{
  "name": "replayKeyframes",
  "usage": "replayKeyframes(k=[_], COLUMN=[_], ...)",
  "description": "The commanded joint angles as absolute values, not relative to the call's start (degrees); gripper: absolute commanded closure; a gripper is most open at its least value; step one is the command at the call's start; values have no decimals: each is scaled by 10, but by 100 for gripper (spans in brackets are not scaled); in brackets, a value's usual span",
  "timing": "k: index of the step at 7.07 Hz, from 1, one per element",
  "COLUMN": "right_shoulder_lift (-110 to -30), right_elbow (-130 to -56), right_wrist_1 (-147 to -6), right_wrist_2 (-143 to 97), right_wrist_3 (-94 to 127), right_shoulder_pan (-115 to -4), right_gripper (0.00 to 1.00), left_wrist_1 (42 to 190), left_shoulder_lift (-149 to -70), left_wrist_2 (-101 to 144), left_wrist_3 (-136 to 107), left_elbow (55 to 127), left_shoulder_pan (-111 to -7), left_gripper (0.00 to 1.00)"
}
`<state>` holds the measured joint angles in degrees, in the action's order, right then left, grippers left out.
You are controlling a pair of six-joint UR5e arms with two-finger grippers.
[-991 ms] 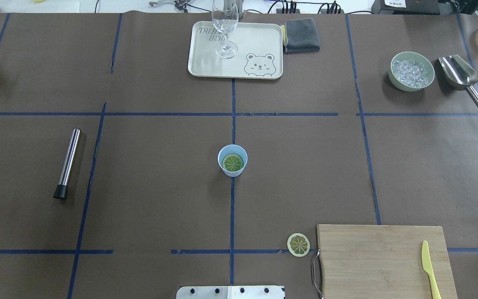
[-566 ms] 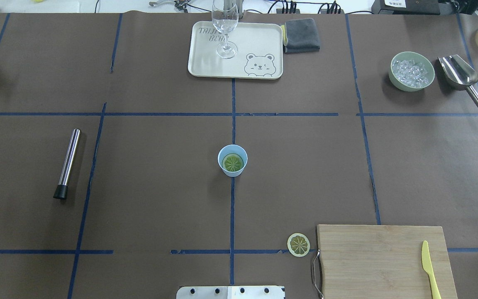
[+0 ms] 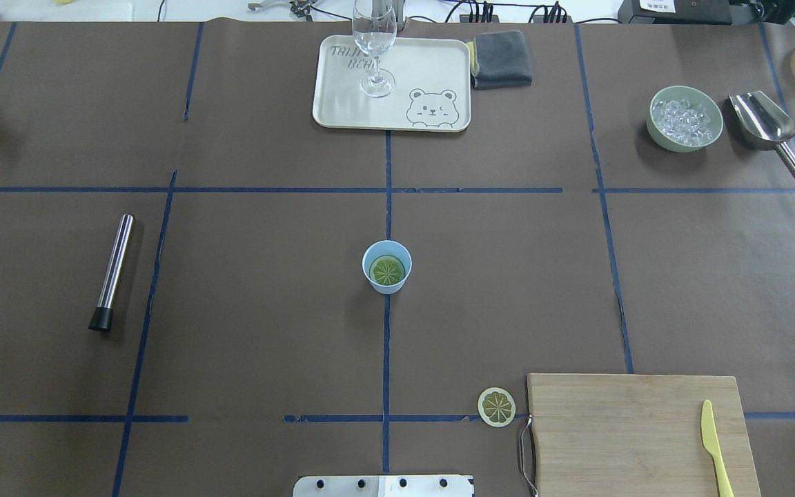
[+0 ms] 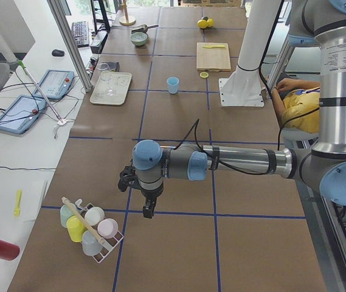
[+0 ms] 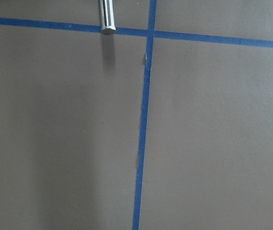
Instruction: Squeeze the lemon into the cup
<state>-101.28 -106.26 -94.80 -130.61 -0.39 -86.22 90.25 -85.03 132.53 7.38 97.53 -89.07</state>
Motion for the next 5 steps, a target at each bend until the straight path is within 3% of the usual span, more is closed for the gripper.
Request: replayKeyframes(k=[1, 5], right_shoulder_lift=[-1020, -1021], right_elbow=[-1053, -1053], right_wrist_1=[-929, -929], right_wrist_2=[-1307, -1307], right_wrist_3=[-4, -4], right_shoulder_pan=[-862, -862], right_gripper=[0, 0], left_wrist_1=[903, 902], left_shoulder_lift=[-850, -850], left_wrist_2=[1329, 1338], left_wrist_3=[74, 74], left_elbow=[976, 976], left_shoulder_pan=[-890, -890], left_gripper=[0, 0])
